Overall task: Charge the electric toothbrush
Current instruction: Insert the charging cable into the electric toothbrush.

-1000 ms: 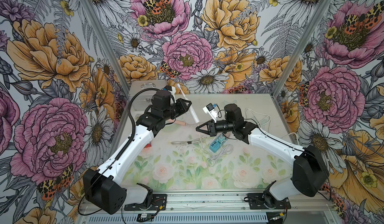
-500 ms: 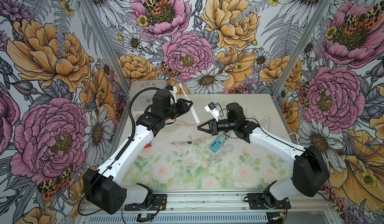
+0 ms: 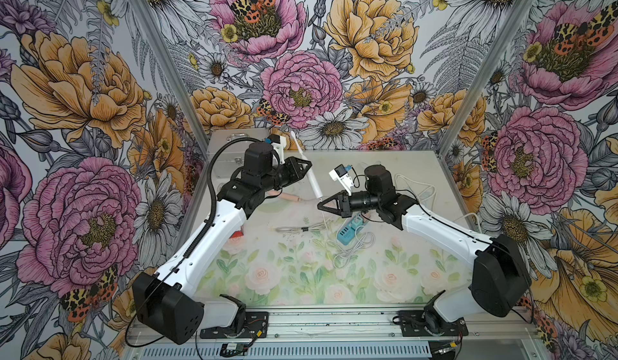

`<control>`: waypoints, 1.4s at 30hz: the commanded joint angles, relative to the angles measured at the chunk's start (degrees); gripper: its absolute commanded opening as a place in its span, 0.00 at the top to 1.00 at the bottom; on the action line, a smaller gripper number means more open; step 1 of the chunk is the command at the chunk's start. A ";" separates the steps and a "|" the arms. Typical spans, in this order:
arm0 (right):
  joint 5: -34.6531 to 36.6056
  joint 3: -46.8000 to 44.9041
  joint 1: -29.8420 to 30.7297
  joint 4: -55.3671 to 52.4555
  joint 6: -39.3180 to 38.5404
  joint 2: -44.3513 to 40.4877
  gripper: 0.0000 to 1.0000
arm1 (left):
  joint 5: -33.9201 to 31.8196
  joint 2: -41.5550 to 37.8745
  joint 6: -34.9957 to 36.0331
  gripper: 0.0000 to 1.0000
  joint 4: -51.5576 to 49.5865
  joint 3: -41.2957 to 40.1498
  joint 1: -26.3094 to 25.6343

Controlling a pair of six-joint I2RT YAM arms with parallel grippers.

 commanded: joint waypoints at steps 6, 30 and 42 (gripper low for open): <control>-2.40 2.03 0.23 1.70 -0.62 -1.62 1.00 | 2.79 -0.42 1.45 1.00 0.96 1.43 0.52; -2.24 1.99 -1.09 2.84 -0.52 -3.47 1.00 | 7.84 -0.82 2.17 1.00 0.54 1.75 0.89; -3.52 1.89 -0.75 4.71 1.06 -2.73 1.00 | 8.11 0.29 2.12 1.00 0.55 3.17 0.12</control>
